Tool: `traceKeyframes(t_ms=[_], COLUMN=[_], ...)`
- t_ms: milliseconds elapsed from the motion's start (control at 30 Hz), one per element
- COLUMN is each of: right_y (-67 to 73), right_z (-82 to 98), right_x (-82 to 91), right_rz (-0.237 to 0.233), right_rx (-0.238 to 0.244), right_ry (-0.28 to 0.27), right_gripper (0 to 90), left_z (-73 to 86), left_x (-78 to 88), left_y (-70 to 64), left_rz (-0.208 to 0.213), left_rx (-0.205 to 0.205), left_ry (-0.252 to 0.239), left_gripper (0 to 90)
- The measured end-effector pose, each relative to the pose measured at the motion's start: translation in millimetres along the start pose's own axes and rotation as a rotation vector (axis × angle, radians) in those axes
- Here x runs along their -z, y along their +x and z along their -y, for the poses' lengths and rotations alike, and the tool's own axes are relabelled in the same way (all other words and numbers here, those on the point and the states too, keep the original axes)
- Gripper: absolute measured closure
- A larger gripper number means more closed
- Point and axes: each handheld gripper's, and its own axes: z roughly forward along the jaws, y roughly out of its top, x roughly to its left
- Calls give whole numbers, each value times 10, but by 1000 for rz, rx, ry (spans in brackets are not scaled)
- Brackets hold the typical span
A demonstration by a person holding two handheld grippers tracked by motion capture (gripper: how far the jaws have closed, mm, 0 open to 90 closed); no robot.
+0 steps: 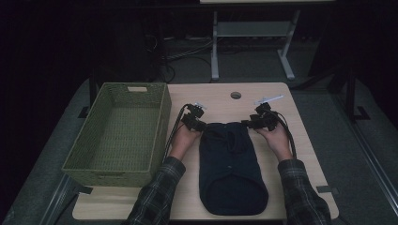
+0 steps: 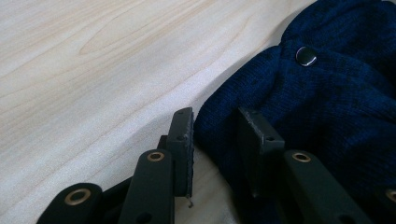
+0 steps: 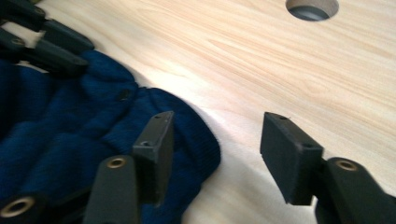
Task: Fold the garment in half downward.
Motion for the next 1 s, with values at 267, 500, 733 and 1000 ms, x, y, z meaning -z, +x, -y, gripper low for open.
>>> traceKeyframes(t_ms=[267,500,733,1000], right_y=[-70,-77,1,117], right_z=[72,111,81,25], right_x=[-166,-238,-245,-230], right_rz=[-31,-71,-74,19], right_rx=[-13,-7,-2,58], right_ry=[40,71,104,130], right_gripper=[508,588,767,821], left_z=[5,8,2,-66], left_x=[-5,-10,-10,-6], left_y=[18,24,27,-47], left_rz=[28,42,50,-25], left_rx=[4,11,22,-19], left_ry=[-4,-9,-2,15], left_gripper=[719,753,795,823])
